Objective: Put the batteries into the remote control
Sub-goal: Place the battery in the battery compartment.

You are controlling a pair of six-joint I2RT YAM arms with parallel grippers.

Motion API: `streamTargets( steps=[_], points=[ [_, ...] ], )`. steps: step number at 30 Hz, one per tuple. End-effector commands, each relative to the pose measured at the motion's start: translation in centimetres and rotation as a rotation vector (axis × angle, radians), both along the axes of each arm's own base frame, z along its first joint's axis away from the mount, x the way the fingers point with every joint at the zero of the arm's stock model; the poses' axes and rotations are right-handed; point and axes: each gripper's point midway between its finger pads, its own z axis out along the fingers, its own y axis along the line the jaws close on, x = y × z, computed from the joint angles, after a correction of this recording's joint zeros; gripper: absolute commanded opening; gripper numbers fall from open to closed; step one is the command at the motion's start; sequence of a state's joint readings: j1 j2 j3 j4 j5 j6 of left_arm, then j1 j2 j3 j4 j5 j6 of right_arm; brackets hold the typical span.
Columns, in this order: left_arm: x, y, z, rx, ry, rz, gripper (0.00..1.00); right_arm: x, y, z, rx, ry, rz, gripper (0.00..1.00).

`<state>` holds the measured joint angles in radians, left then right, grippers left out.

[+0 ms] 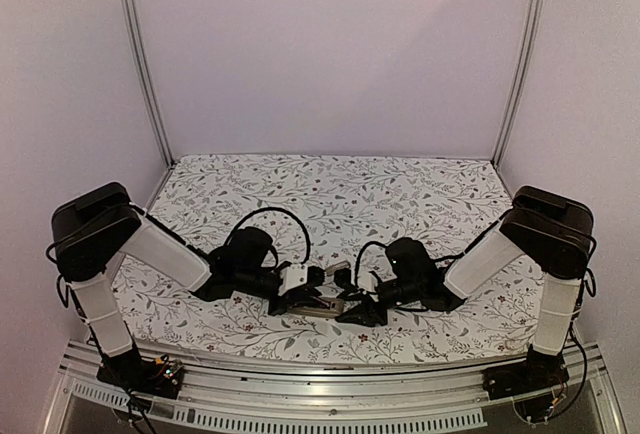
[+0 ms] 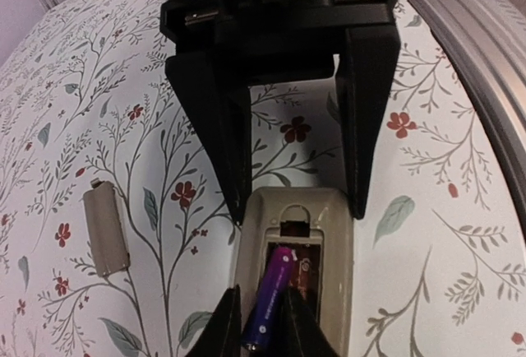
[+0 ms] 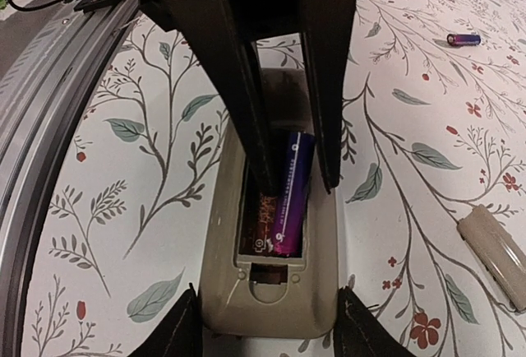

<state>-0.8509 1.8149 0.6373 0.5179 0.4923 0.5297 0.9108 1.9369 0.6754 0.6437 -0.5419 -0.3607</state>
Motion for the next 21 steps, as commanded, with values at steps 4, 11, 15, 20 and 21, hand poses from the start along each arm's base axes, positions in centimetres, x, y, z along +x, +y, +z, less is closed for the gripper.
streamTargets(
  steps=[4,11,15,20,21],
  points=[
    [0.4,2.1,-3.8,0.157,0.023,0.066,0.18,-0.6,0.4,-0.6,-0.009,0.007,0.026,0.33],
    [-0.8,2.5,-3.4,0.158,0.017,0.001,0.15,-0.1,0.5,-0.5,-0.011,-0.001,0.006,0.33],
    [-1.3,2.1,-2.8,0.135,0.033,-0.023,0.18,0.2,0.5,-0.4,-0.015,-0.007,-0.004,0.33],
    [-1.7,2.1,-2.3,0.12,0.046,-0.039,0.27,0.4,0.5,-0.5,-0.022,-0.012,-0.018,0.33],
    [-1.8,2.0,-2.1,0.116,0.047,-0.04,0.28,0.4,0.5,-0.5,-0.022,-0.009,-0.018,0.33]
  ],
)
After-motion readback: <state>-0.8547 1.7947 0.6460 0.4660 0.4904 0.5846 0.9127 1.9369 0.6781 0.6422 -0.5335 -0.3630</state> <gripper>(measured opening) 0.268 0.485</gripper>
